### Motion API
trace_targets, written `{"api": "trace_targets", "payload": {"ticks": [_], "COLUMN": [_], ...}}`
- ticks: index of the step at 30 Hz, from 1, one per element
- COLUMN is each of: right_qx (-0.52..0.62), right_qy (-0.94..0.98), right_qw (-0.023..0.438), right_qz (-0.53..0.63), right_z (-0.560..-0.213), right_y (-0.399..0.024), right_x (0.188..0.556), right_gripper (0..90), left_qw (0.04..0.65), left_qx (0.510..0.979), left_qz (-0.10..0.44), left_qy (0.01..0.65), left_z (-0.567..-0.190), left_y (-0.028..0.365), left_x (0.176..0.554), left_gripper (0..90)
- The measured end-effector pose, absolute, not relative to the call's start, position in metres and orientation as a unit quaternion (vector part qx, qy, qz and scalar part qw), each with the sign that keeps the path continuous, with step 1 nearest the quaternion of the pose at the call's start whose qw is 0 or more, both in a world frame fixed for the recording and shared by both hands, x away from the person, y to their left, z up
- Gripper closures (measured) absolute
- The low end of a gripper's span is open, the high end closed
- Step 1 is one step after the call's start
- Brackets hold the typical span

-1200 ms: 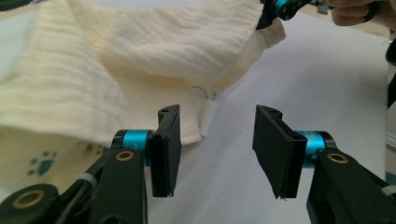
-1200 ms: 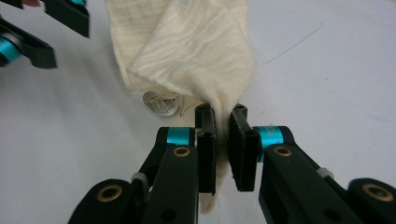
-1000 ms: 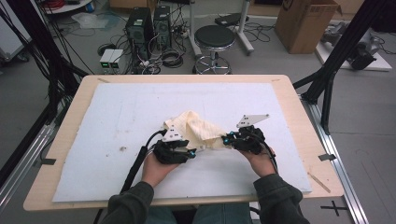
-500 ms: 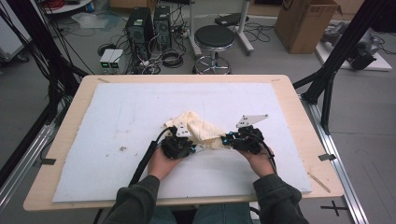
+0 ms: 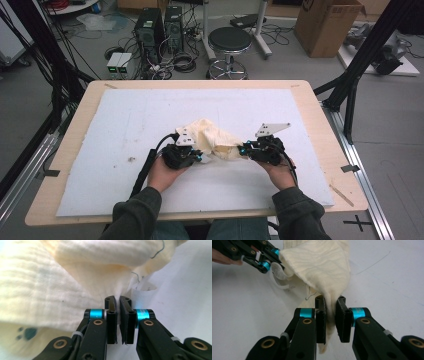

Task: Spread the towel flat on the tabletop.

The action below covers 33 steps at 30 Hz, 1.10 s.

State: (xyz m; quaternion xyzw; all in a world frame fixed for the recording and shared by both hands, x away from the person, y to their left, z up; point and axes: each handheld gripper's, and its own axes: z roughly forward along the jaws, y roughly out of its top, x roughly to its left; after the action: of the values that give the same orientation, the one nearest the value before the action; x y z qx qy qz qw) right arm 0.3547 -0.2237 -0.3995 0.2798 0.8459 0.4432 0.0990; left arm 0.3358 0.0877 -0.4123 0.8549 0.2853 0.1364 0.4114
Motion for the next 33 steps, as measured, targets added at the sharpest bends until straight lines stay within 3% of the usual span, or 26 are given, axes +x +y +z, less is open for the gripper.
{"api": "trace_targets", "payload": {"ticks": [12, 20, 33], "right_qx": [0.235, 0.183, 0.127], "right_qy": [0.848, 0.866, 0.9], "right_qw": [0.108, 0.09, 0.037], "right_qz": [0.462, 0.456, 0.416], "right_z": [-0.379, -0.37, -0.385], "right_y": [-0.209, -0.189, -0.161], "right_x": [0.333, 0.304, 0.258], "right_gripper": [80.5, 79.9, 78.7], "left_qw": [0.433, 0.451, 0.443], "left_qx": [0.852, 0.848, 0.857], "left_qz": [0.161, 0.164, 0.146], "left_qy": [0.248, 0.225, 0.218], "left_z": [-0.384, -0.372, -0.393], "left_y": [0.145, 0.182, 0.209], "left_x": [0.299, 0.258, 0.208], "left_gripper": [84.6, 84.5, 83.9]}}
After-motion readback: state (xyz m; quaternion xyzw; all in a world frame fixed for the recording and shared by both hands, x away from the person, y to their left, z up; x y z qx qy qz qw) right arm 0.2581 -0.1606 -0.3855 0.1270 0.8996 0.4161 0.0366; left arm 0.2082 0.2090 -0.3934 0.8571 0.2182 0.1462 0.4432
